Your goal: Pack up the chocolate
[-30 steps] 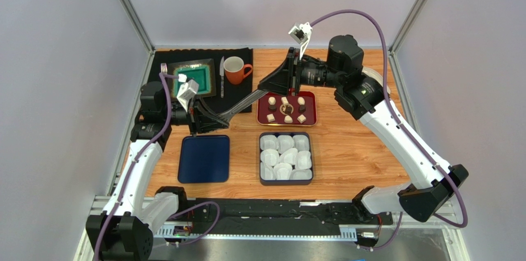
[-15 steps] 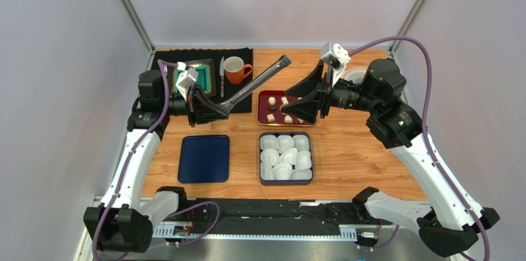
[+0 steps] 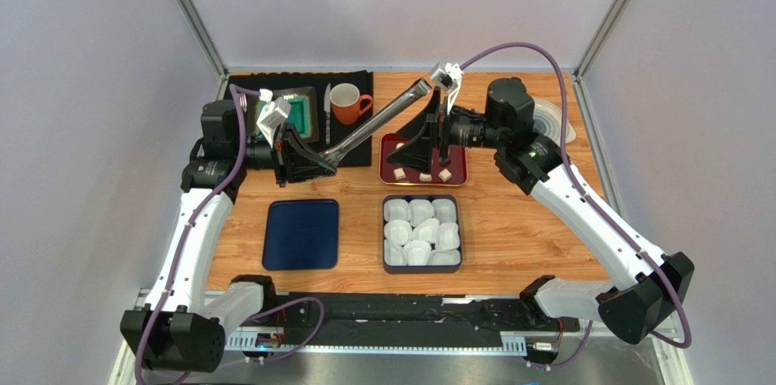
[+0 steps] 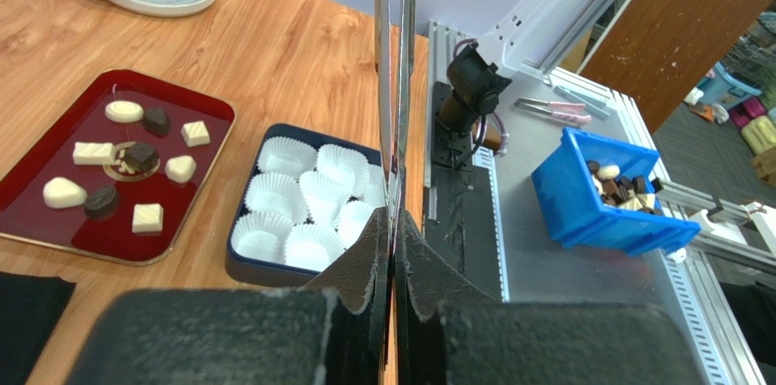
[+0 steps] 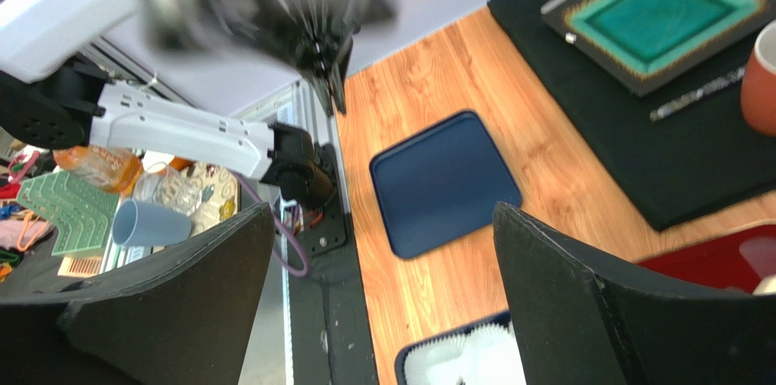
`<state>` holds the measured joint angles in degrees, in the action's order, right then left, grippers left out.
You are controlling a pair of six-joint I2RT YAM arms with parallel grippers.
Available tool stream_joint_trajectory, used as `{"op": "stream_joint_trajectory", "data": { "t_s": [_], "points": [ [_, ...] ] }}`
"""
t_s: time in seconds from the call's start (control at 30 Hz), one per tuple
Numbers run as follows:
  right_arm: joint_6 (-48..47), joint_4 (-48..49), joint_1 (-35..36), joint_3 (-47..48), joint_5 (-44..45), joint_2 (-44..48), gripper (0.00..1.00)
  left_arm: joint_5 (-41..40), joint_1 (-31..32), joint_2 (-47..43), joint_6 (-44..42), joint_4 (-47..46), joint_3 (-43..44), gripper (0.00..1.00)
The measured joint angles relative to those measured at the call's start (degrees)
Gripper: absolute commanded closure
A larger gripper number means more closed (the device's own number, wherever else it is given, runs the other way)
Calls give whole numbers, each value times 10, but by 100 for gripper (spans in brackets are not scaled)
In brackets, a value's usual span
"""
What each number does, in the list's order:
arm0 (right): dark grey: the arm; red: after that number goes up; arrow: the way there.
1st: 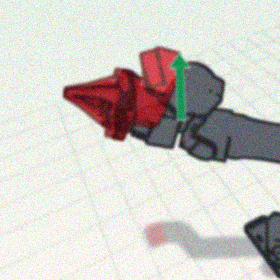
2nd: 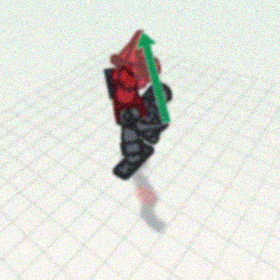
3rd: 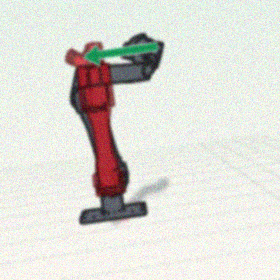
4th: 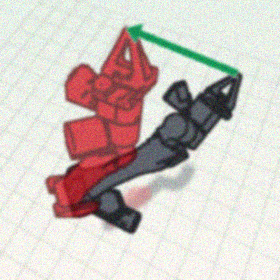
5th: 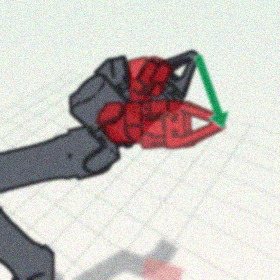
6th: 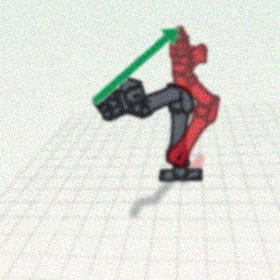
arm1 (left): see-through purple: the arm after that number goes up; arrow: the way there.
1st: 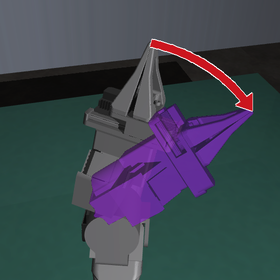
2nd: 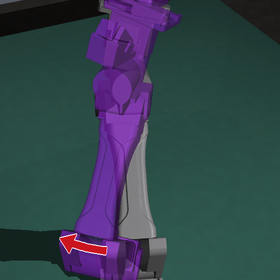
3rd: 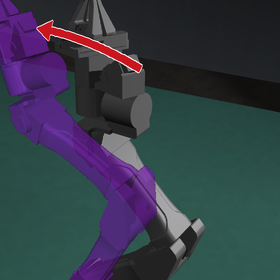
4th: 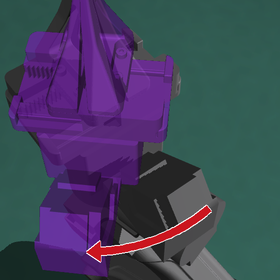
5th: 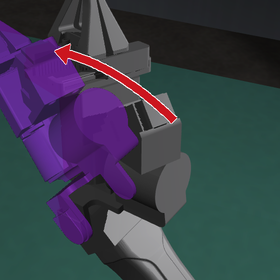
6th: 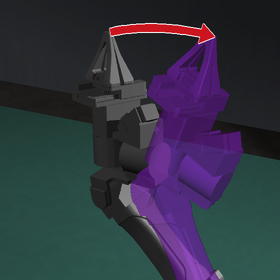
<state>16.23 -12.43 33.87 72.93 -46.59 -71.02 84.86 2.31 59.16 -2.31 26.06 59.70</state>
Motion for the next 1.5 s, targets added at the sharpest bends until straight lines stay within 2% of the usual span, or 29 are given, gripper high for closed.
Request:
{"op": "stream_joint_trajectory", "data": {
  "t_s": [0.23, 0.5, 0.6, 0.73, 0.93, 1.1, 1.23, 1.3, 1.37, 1.5],
  "points": [
    [30, 91, 6, 0, 0, -4, 11, -1, 3, 0, -13, 24, 0, 99],
    [31, 122, 24, 0, 9, -38, 21, -1, 3, 0, -17, 35, 0, 98],
    [32, 125, 24, 1, 15, -44, 26, -2, 4, 0, -19, 39, 0, 98],
    [23, 121, 24, 13, 23, -45, 39, -3, 4, 0, -19, 42, 0, 98],
    [8, 124, 24, 35, 38, -44, 49, -3, 5, 0, -19, 46, 0, 98],
    [11, 136, 24, 35, 46, -43, 53, -3, 7, -2, -20, 46, 0, 98],
    [19, 147, 23, 35, 40, -43, 61, -4, 7, -3, -20, 47, 0, 98],
    [25, 152, 23, 35, 31, -43, 61, -8, 6, -3, -20, 46, 0, 98],
    [30, 160, 23, 35, 25, -43, 56, -7, 6, -3, -21, 46, 0, 98],
    [35, 164, 21, 35, 17, -42, 39, -7, 7, -5, -21, 46, 0, 98]
  ]
}}
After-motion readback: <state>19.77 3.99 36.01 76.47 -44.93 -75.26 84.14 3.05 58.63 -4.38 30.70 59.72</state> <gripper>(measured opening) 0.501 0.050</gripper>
